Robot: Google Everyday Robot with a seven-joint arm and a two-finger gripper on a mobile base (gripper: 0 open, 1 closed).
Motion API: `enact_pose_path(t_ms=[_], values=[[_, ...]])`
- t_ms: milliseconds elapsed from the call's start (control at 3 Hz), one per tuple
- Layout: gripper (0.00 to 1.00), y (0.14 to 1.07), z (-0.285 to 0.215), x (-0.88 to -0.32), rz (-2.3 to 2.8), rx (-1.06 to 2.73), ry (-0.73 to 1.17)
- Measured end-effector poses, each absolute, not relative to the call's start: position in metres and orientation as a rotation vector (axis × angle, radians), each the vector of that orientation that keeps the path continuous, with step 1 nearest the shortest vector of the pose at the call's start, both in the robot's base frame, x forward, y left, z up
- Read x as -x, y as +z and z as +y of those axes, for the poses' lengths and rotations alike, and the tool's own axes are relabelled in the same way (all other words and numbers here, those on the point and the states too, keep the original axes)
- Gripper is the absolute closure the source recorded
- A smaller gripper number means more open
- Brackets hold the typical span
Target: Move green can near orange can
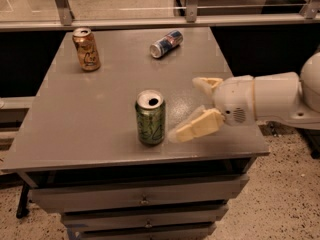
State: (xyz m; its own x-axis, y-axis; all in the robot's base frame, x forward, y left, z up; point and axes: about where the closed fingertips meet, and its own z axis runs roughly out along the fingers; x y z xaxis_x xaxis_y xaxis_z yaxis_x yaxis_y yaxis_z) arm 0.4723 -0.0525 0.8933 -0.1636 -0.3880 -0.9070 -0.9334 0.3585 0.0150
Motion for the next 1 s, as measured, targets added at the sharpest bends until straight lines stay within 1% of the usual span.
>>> enact_pose_path(t_ms=[333,667,1000], values=[[0.00,0.908,-0.012,-0.459,1.589,1.100,0.930],[0.00,0.918,0.014,-0.445,1.477,1.081,0.981],[0.00,0.916,0.025,-0.437,1.432,1.092,0.965]])
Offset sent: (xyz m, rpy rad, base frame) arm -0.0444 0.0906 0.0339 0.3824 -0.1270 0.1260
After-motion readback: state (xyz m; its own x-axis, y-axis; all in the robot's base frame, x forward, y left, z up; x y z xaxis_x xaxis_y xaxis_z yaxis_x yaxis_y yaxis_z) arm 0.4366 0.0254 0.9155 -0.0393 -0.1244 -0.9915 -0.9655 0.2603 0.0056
